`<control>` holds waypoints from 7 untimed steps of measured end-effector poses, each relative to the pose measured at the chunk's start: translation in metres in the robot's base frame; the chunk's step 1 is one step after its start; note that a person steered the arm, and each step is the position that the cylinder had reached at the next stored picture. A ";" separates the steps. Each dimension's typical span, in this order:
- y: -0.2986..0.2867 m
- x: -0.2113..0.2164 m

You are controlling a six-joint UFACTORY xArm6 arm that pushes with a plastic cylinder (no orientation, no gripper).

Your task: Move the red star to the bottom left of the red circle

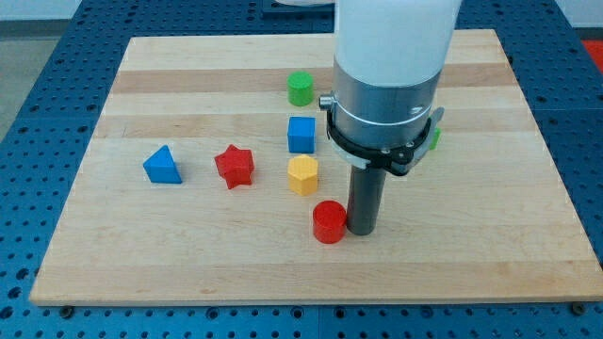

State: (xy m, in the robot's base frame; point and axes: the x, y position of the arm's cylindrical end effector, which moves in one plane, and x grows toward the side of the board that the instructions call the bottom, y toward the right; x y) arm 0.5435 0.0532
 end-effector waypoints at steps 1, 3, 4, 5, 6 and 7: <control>0.006 -0.050; -0.070 -0.096; -0.102 -0.098; -0.124 -0.124; -0.172 -0.136; -0.170 -0.118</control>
State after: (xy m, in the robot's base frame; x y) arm 0.4251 -0.1169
